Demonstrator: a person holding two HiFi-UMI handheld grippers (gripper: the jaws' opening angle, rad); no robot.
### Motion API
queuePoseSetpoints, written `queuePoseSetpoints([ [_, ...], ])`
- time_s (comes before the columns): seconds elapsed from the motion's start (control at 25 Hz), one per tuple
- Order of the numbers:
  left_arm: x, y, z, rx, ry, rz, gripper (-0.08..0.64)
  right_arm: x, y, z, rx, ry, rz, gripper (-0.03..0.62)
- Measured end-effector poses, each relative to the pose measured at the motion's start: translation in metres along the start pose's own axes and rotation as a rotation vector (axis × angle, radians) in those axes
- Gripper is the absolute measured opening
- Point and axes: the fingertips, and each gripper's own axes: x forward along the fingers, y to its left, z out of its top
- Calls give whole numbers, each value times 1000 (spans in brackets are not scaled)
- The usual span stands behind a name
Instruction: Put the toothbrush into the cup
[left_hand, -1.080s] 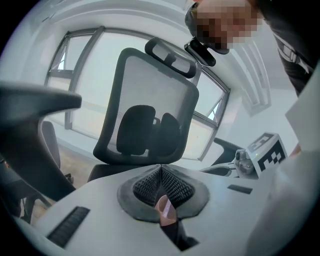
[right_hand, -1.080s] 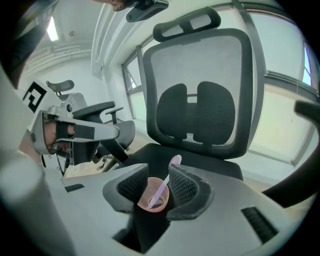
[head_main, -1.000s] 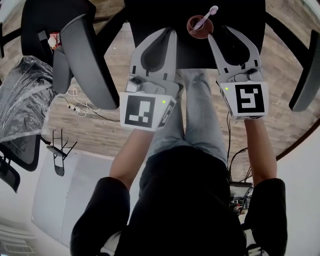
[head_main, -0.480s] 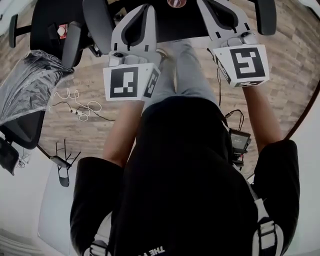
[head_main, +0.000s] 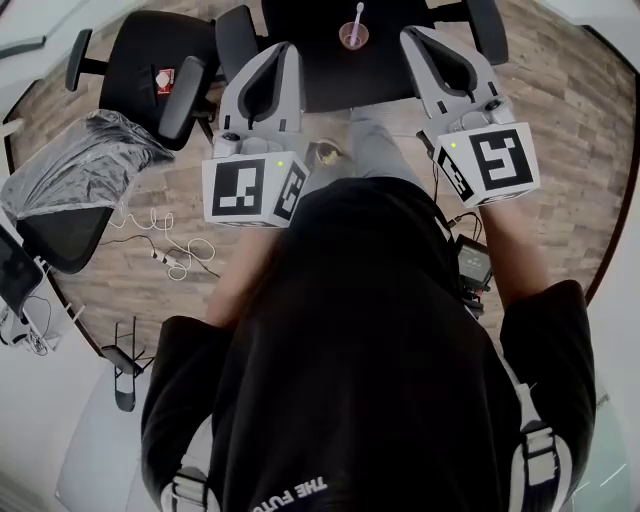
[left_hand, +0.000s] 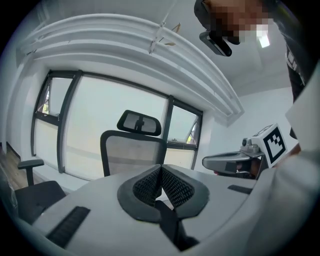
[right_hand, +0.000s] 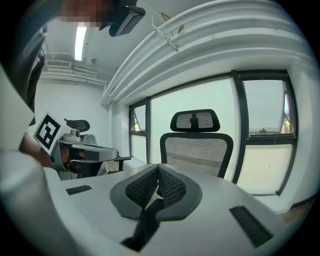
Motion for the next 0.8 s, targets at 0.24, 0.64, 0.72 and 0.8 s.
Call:
queuePoseSetpoints([
  [0.24,-26,-19,21,23,-53,-36,21,-30,14,15,18,-38,-44,20],
  [0.64,-61,-19,26,37,-70,-17,21,-38,34,28,78,-81,-5,20],
  [0.72,-62,-19,27,41,-71,-18,21,-38,35,29,77,-87,-5,20],
  [0.8,-63,-22,30,46,-74,-20,21,-39,36,31,82,-94,0,20],
])
